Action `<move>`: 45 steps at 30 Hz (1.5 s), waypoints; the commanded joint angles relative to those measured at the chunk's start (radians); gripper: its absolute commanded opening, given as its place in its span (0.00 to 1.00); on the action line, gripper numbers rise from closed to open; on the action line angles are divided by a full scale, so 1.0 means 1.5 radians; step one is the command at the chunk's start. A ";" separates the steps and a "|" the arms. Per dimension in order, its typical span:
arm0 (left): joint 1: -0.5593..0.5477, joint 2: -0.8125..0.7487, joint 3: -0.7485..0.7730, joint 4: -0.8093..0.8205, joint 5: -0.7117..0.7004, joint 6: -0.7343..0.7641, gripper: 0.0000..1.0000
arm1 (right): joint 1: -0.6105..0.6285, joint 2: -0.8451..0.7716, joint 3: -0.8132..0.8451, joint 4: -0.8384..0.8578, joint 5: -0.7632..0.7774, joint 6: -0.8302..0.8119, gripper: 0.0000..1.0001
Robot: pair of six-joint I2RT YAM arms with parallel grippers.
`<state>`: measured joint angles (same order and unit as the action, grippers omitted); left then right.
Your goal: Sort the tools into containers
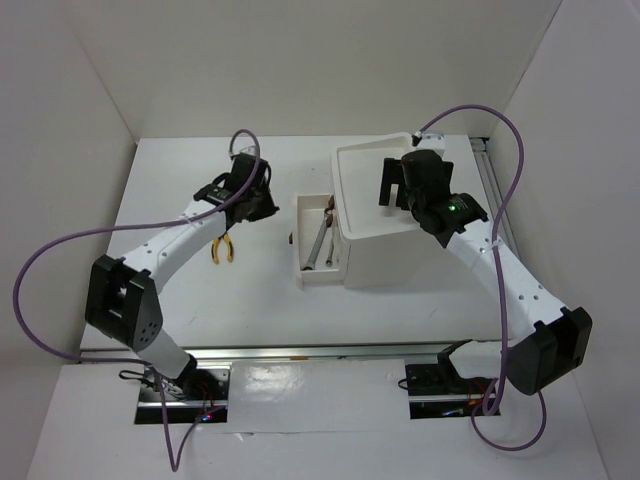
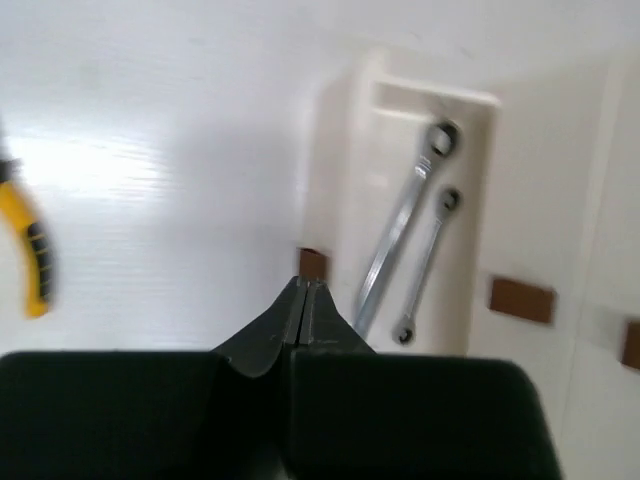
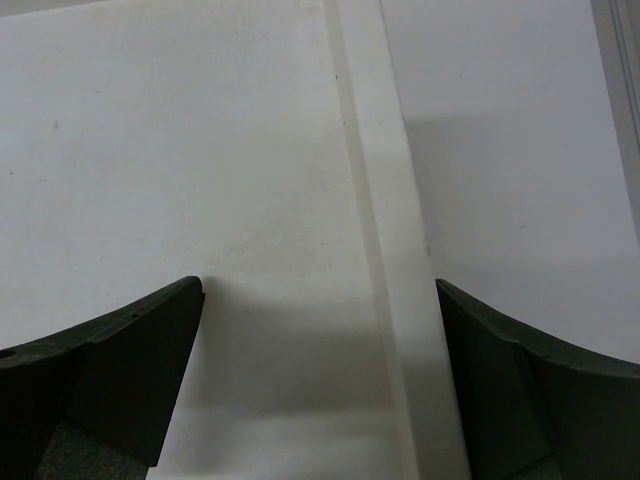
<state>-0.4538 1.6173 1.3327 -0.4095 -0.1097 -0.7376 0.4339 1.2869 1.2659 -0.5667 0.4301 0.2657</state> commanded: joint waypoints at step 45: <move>-0.087 0.119 -0.042 0.158 0.114 -0.067 0.09 | 0.016 -0.006 -0.019 -0.101 -0.040 0.005 1.00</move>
<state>-0.6319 1.9125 1.3247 -0.2268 0.0410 -0.8173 0.4362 1.2850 1.2667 -0.5694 0.4259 0.2684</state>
